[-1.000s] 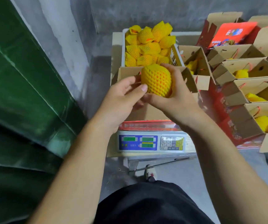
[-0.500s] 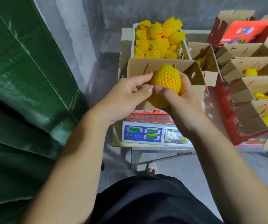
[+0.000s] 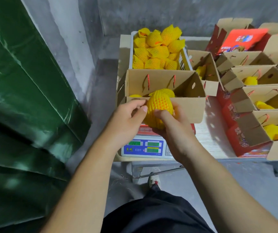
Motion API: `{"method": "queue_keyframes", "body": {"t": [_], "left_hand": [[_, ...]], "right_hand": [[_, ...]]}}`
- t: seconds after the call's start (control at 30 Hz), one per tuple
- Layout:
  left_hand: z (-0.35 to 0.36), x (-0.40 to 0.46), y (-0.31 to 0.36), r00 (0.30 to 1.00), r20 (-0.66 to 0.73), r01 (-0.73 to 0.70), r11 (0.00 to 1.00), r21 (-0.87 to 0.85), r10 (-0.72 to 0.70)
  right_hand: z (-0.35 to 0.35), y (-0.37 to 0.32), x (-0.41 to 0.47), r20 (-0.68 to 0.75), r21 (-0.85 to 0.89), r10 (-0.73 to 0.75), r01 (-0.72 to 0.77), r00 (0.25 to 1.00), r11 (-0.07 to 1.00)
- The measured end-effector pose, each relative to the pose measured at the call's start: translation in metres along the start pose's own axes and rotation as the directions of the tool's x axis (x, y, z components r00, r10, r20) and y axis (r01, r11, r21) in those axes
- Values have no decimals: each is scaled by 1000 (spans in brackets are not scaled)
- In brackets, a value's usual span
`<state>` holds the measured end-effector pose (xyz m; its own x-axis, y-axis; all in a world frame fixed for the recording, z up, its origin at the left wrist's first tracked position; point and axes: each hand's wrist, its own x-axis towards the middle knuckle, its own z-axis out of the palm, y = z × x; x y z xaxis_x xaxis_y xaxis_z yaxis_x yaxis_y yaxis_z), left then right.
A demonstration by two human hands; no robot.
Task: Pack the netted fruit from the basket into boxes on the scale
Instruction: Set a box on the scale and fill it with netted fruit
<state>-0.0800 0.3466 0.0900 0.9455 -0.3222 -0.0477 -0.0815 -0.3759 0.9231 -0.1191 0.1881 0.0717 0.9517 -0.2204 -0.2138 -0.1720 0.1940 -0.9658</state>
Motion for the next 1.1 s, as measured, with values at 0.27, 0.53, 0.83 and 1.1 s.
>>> {"method": "queue_keyframes", "body": {"t": [0.27,0.53,0.83,1.1], "left_hand": [[-3,1,-3,997,-66,29,998,-61,-33],[-9,0,-9,995,-97,13,992,-128,-25],[-11,-1,-18,992,-125,-20,992,-124,4],[-6,7,-15,989,-149,-19,990,-139,-2]], "right_hand": [[-38,-68,69,-122,-378,-181,123,976,918],[-16,-11,17,62,-664,-314,274,947,696],[3,-14,4,313,-615,-266,409,911,675],[-2,-12,13,324,-592,-271,418,906,689]]}}
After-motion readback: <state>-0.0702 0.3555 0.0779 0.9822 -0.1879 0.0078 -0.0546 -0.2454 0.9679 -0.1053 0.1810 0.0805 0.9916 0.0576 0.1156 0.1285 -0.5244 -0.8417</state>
